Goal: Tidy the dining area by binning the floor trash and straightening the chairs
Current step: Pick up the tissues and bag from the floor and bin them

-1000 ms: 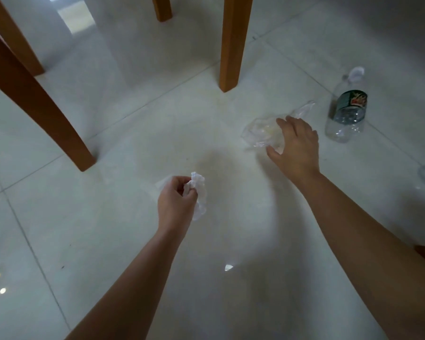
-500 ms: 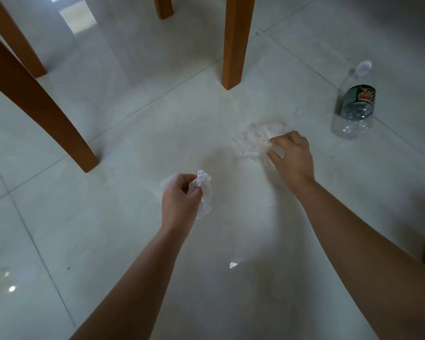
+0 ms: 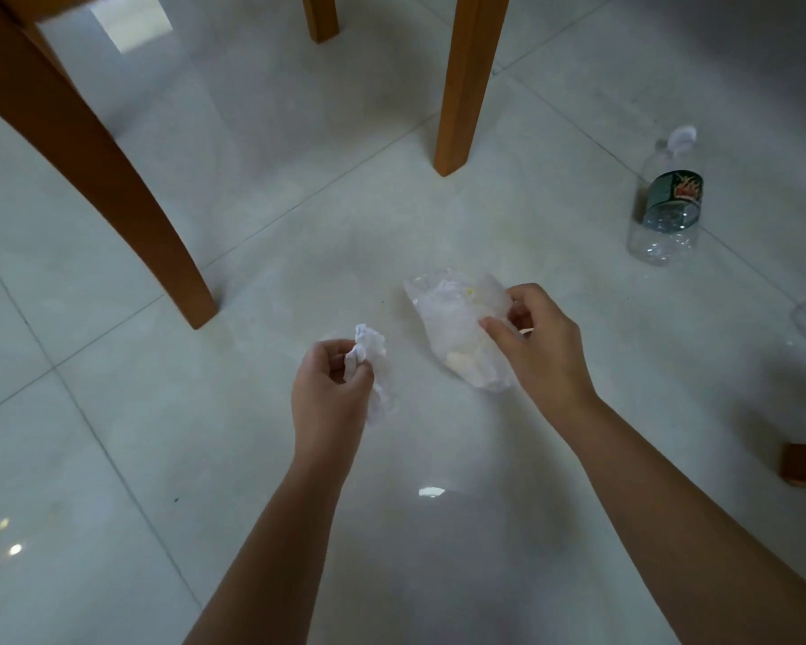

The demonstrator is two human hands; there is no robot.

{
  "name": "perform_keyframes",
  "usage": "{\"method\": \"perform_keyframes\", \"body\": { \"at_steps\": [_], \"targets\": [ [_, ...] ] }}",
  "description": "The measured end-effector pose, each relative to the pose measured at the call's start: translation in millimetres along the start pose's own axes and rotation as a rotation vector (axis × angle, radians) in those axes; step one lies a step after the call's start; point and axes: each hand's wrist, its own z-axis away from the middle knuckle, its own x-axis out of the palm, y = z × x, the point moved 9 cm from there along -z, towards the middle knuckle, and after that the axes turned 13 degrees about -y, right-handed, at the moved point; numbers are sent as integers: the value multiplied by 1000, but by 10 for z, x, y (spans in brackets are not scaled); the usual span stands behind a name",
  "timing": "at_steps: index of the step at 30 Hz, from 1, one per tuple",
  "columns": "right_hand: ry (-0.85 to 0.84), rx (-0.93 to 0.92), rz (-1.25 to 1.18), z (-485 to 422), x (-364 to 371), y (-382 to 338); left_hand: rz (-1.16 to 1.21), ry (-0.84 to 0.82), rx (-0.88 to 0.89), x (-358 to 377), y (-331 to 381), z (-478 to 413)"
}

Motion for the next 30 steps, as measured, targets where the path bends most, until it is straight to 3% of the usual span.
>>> {"method": "perform_keyframes", "body": {
  "at_steps": [9,18,30],
  "targets": [
    [12,11,-130,763,-406,-1429,-23,12,-36,-642,1112,856],
    [150,-81,-318,1419,-1402,-3184,-6,27,90,-1282,2824,1811],
    [11,-303,-199,2024,-2361,-5637,119,103,210,-2230,4830,3037]
  ]
}}
